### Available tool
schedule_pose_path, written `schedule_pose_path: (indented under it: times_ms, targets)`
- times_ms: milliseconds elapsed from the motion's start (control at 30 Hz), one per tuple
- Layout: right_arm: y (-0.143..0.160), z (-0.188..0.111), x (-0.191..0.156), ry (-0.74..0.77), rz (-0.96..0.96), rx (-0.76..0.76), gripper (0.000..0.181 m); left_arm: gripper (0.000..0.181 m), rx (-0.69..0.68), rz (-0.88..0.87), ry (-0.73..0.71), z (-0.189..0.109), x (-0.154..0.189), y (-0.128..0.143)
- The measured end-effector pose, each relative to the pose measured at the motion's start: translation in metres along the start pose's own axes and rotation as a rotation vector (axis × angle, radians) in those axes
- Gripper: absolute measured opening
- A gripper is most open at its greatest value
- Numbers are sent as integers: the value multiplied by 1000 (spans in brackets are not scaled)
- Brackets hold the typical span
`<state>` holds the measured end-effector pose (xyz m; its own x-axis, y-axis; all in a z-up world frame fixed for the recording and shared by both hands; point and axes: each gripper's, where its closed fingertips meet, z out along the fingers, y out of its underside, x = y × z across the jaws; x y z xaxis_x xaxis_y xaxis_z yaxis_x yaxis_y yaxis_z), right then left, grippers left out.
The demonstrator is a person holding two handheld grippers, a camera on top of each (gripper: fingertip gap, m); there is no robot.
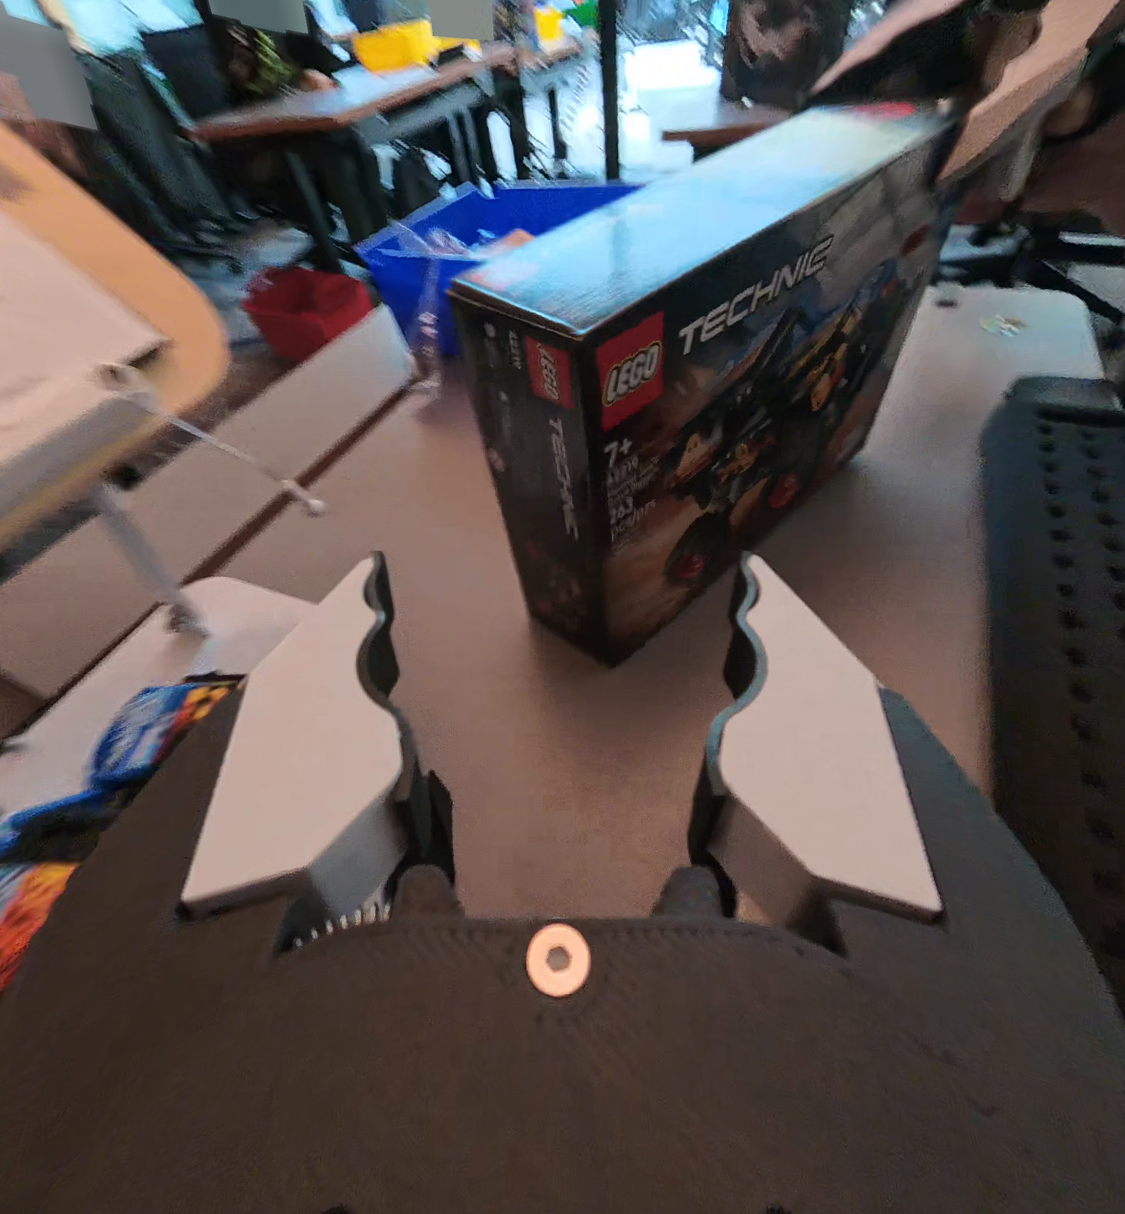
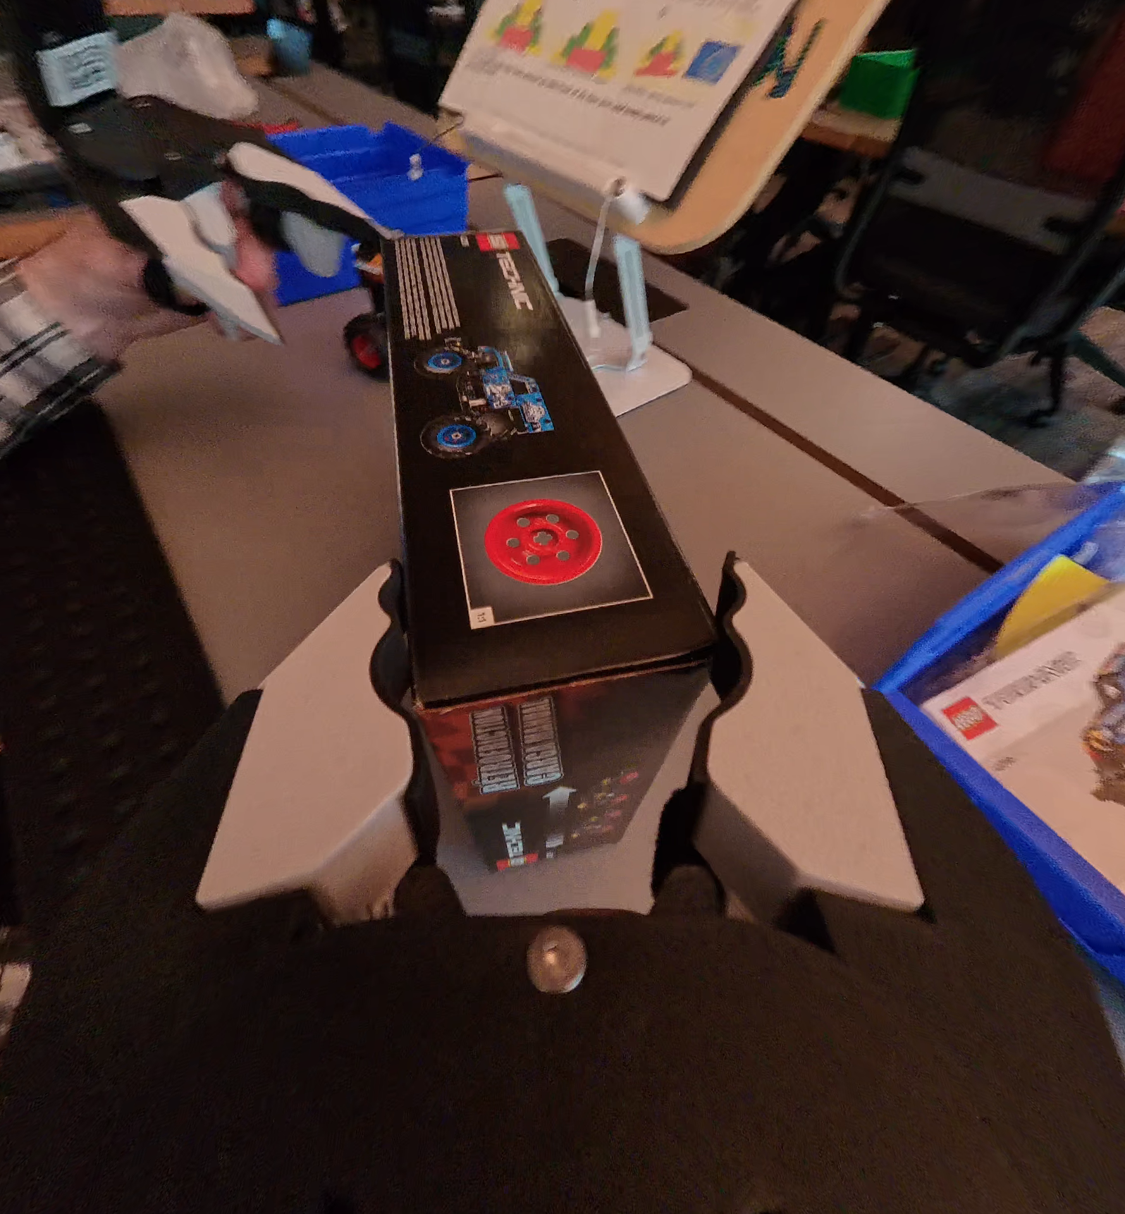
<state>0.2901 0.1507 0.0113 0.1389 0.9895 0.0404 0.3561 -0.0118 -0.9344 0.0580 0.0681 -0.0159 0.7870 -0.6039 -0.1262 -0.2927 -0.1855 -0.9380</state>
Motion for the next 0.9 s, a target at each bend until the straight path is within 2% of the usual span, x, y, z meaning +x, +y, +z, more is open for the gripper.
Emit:
schedule_pose_path:
  times_ms: [133, 300, 433, 500, 667, 767, 900]
  targets:
    - [2, -4, -22, -109, -38, 43, 93, 111, -105, -65, 177, 36, 27, 24]
    - [2, -6, -37, -180, -80, 44, 93, 93, -100, -84, 385, 50, 67, 32]
    - [3, -8, -37, -194, -71, 38, 93, 89, -126, -26, 367, 51, 75, 34]
    - [4, -8, -33, -149, -73, 17, 97, 88, -118, -7, 340, 48, 75, 28]
    - [8, -15, -35, -42, -209, -72, 98, 86, -107, 150, 204, 26, 72, -10]
    - [4, -18, -35, 55, -321, -128, 99, 86, -159, 285, 108, 13, 75, -32]
    - [-9, -12, -53, 128, -481, -126, 103, 86, -235, 468, -4, 3, 89, -60]
